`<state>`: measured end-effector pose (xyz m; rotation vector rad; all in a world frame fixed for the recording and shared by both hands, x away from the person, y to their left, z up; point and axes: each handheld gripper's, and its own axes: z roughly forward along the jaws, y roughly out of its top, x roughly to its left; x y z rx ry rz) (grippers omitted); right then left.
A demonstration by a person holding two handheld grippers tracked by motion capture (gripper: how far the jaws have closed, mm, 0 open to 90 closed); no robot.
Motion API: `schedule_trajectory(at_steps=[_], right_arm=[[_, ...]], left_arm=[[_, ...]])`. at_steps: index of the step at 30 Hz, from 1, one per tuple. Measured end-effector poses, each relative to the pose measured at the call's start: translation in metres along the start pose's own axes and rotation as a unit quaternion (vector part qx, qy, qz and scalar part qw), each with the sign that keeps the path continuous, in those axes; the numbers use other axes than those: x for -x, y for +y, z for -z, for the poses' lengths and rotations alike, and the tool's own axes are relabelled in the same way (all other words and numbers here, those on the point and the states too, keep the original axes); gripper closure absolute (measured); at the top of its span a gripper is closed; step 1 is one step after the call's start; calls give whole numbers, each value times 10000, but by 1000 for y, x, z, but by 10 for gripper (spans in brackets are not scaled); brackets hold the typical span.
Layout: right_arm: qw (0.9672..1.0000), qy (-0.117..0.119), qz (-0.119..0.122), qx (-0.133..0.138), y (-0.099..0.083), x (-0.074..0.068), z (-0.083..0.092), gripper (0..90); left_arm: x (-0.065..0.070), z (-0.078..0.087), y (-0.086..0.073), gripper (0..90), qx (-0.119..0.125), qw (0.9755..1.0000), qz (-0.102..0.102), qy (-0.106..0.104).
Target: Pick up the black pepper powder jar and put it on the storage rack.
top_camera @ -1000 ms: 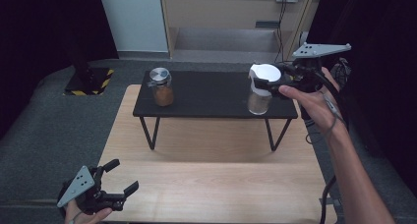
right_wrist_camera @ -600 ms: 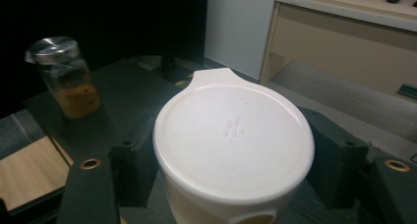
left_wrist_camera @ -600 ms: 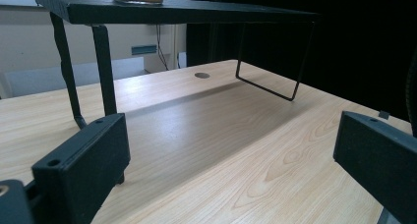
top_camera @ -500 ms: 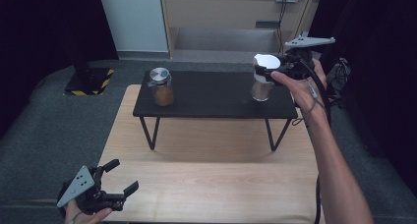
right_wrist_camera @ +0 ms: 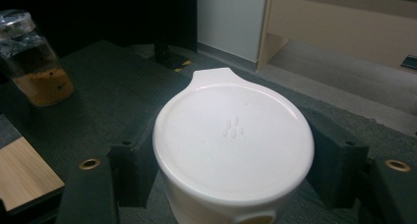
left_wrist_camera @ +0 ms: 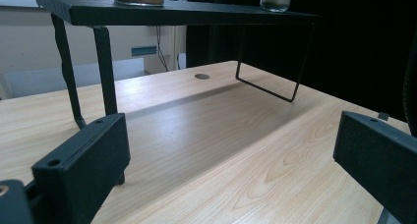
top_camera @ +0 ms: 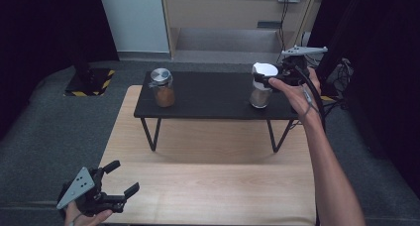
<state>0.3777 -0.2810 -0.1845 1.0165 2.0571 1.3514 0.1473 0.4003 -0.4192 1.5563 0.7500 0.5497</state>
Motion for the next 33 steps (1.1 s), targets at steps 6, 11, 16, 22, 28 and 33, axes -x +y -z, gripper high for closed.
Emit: schedule_trajectory(at_steps=[6, 11, 16, 22, 28, 33], right_arm=[[9983, -150, -142, 539, -10, -5, 16, 158], [9975, -105, -126, 687, -13, -4, 32, 151], [9963, -72, -179, 836, -16, -3, 46, 151], [9951, 109, -111, 975, -24, -3, 62, 146], [9931, 413, 42, 1092, -45, -6, 75, 145], [9903, 730, 130, 1171, -67, -6, 81, 143]], left_arm=[[1, 0, 0, 0, -4, 10000, -20, -14], [1, -1, 1, 0, -28, 10000, -29, -29], [1, -1, 1, 0, -31, 10000, -31, -36], [1, -2, 1, 0, -43, 10000, -42, -53], [1, -2, 1, 0, -56, 10000, -49, -64], [2, -3, 1, 0, -77, 9999, -60, -68]])
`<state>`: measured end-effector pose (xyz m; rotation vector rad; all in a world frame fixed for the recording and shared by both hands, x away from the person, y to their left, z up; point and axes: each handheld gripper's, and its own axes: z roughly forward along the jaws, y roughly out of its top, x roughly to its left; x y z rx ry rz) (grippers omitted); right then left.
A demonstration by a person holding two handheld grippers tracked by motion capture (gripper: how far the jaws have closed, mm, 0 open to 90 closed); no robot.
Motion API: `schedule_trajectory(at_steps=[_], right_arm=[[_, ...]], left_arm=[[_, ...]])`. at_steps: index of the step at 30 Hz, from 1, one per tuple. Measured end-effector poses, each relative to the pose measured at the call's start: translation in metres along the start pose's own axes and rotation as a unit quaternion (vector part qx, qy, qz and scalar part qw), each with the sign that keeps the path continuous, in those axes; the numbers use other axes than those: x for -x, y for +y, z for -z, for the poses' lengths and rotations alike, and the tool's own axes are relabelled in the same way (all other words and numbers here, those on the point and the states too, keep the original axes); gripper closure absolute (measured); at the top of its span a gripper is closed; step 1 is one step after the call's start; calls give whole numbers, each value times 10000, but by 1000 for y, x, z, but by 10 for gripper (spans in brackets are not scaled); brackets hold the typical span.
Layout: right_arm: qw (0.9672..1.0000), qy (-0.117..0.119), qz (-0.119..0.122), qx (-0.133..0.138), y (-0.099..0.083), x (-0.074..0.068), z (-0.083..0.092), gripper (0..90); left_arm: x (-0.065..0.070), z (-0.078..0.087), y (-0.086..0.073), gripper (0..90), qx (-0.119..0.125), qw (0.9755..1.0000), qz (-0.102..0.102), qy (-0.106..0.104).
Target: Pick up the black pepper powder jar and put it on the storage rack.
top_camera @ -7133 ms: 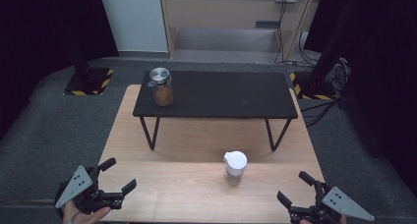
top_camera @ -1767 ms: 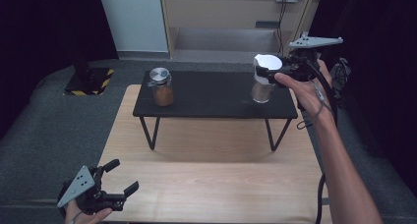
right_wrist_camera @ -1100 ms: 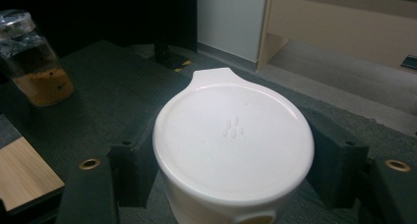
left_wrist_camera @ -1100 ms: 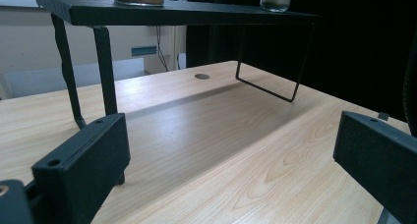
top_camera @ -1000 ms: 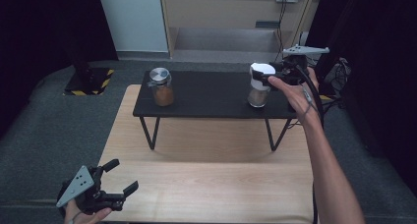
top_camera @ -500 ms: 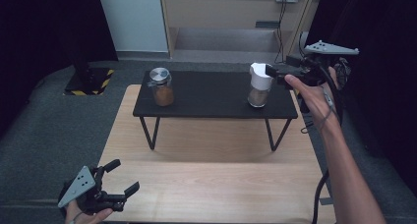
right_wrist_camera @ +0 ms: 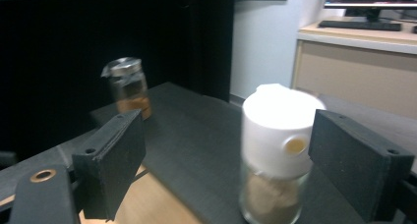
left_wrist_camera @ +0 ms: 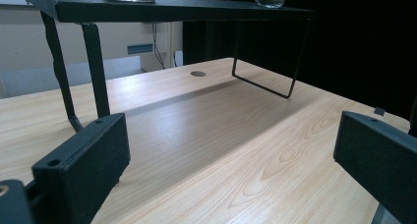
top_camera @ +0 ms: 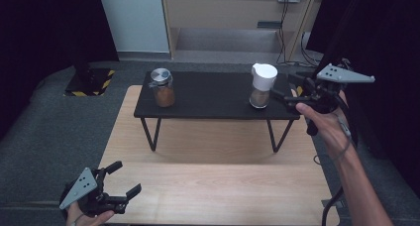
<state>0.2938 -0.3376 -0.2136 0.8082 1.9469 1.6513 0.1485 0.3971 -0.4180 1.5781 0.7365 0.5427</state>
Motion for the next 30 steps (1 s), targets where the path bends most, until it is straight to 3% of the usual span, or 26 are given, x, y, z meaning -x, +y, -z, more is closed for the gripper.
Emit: schedule_trajectory(at_steps=[7, 16, 25, 30], right_arm=[[9994, 315, 138, 51, -30, -6, 7, 139], [9981, 616, 44, 82, -72, -14, 11, 139], [9987, 489, -15, 146, -111, -25, 19, 136], [9989, 456, -31, -58, -133, -32, 20, 136]], left_arm=[[0, 0, 0, 0, -10, 10000, -13, -1], [0, 0, 0, 0, -22, 10000, -27, -2], [1, 0, 0, 0, -28, 10000, -34, 1], [1, -1, 0, 0, -34, 10000, -26, 0]])
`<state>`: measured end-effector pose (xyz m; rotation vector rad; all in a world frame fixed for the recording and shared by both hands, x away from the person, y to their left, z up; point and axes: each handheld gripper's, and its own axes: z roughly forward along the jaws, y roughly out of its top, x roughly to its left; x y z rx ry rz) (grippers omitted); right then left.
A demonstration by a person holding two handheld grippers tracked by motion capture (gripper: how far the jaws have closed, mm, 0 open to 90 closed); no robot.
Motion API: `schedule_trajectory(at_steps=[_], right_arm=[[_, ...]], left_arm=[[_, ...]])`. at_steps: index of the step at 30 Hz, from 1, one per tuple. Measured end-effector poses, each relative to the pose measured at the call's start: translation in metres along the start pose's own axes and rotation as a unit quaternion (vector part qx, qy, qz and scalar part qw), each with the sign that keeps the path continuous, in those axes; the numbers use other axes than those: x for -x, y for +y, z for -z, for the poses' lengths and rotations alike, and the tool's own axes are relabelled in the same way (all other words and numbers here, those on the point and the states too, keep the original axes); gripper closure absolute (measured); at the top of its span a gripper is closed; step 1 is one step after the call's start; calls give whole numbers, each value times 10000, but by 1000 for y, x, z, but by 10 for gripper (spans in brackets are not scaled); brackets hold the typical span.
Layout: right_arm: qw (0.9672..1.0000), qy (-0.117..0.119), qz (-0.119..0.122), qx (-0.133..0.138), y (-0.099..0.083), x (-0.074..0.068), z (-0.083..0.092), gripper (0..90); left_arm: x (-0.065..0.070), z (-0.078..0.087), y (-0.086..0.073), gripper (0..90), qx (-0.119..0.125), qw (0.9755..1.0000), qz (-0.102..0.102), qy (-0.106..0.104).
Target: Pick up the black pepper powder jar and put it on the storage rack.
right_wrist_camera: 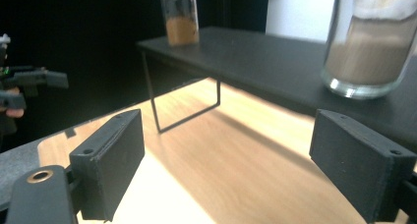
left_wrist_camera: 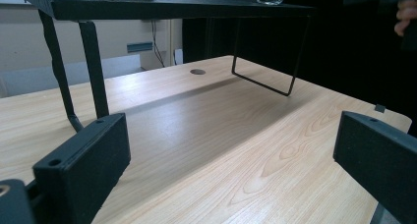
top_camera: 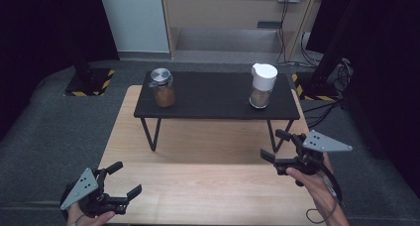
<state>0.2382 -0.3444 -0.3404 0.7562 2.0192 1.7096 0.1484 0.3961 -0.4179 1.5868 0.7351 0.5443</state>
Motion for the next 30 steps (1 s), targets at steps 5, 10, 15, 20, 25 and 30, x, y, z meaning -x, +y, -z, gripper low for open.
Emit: schedule_trajectory(at_steps=[5, 10, 15, 20, 25, 30], right_arm=[[9999, 5, 16, -170, -17, -8, -2, 136], [9997, 4, 34, -249, -31, -17, -3, 136], [9992, -43, 124, -388, -40, -26, -4, 135], [9985, -78, 226, -487, -47, -36, -6, 133], [9982, -65, 227, -559, -53, -39, -7, 130], [9978, -70, 231, -614, -60, -41, -7, 130]], left_arm=[[0, 0, 0, 0, -12, 10000, -6, -1], [0, 0, 0, 0, -15, 10000, -1, -6], [0, 0, 0, 0, -16, 10000, -9, -11], [0, -1, 0, 0, -17, 10000, -9, -15], [1, -1, 0, 0, -25, 10000, -11, -18], [0, -2, 0, 0, -45, 10000, -7, -27]])
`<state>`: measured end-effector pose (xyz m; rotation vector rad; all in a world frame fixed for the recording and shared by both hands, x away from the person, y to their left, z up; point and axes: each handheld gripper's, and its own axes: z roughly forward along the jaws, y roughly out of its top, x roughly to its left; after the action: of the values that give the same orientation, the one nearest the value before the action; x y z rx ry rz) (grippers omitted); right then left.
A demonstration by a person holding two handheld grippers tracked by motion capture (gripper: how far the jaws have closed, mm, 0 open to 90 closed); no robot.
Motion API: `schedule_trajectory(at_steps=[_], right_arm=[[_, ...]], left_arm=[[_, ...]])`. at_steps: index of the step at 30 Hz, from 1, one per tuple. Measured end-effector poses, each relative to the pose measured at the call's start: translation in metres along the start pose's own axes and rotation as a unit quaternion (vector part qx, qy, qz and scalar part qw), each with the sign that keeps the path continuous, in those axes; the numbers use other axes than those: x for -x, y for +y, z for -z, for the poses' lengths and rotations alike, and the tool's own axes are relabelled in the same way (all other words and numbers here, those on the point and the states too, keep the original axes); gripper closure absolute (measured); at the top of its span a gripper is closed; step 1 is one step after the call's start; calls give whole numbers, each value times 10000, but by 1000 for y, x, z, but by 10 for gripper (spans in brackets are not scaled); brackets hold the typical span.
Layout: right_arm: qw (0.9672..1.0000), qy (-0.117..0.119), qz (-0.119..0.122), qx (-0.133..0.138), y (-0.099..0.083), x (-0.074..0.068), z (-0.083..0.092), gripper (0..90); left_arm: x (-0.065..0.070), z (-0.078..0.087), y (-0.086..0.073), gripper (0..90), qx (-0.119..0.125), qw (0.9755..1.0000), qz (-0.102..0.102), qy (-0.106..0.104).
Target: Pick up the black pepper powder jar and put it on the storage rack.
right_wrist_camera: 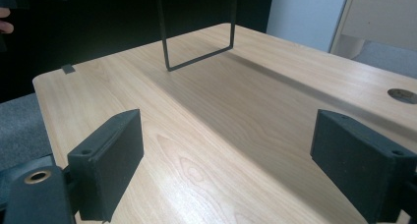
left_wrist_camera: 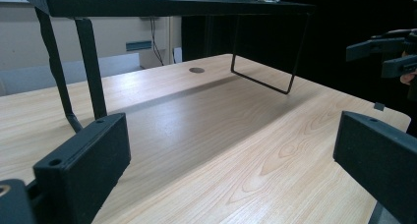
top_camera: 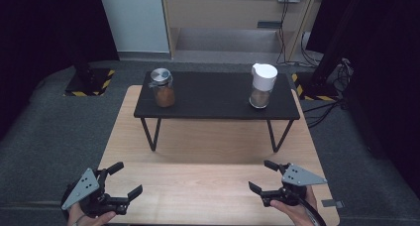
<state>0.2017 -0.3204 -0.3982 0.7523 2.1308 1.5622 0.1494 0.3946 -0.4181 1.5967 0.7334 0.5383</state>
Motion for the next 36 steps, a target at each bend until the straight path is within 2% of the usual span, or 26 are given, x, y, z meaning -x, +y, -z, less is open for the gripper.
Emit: schedule_trajectory(at_steps=[17, 25, 36], right_arm=[[9997, -100, 32, -214, -14, -6, -5, 114], [9997, -87, 32, -230, -16, -7, -7, 102], [9997, -253, -41, -18, -20, -14, -3, 45]], left_arm=[[1, -1, 1, 0, -18, 10000, -64, -13], [-1, -2, 1, 13, -23, 9999, -109, -127], [-1, -3, 2, 11, -30, 9997, -158, -179]])
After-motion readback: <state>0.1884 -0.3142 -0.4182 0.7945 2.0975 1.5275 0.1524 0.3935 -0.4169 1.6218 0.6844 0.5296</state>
